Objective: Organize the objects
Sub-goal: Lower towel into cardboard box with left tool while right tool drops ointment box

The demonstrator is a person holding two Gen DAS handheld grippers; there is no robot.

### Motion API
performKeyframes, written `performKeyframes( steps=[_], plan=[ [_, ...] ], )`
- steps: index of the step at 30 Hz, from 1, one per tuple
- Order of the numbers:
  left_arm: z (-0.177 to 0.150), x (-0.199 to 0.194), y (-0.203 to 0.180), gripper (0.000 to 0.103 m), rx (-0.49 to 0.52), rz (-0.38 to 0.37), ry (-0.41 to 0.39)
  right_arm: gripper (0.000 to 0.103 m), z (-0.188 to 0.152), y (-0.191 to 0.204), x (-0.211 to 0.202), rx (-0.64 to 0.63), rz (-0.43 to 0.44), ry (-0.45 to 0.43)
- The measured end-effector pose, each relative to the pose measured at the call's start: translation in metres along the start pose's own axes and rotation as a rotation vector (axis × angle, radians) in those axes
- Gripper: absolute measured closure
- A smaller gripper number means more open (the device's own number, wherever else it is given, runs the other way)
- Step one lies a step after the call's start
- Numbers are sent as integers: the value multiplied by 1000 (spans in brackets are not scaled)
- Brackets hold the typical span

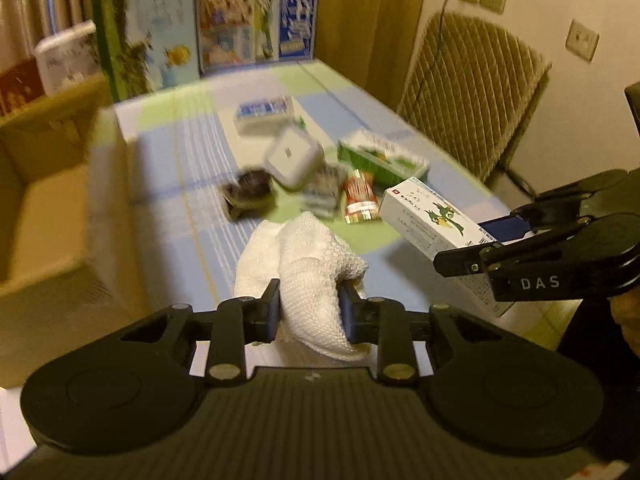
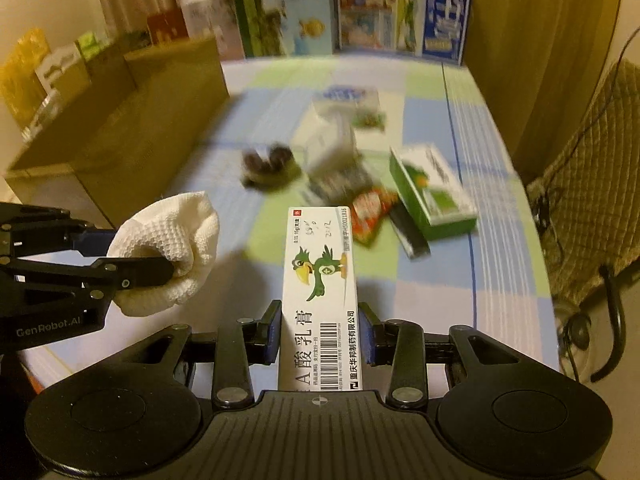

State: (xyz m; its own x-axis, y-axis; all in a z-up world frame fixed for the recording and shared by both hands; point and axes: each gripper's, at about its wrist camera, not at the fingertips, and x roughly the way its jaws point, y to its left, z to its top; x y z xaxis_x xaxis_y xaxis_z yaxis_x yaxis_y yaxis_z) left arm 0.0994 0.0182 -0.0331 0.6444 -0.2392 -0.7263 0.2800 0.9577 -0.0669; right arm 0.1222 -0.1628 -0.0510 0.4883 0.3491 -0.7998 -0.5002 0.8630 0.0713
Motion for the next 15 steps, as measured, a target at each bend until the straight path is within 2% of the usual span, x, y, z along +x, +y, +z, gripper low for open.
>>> performKeyframes(
  steps=[8, 12, 15],
  plan=[
    [31, -79, 54, 78, -19, 116, -114, 68, 61, 65, -34, -43, 111, -139],
    [39, -101, 96, 78, -26, 198, -123, 68, 95, 107, -32, -71, 184, -179],
    [40, -105, 134, 78, -51, 243, -98, 68, 119, 135, -17, -69, 233, -177]
  ],
)
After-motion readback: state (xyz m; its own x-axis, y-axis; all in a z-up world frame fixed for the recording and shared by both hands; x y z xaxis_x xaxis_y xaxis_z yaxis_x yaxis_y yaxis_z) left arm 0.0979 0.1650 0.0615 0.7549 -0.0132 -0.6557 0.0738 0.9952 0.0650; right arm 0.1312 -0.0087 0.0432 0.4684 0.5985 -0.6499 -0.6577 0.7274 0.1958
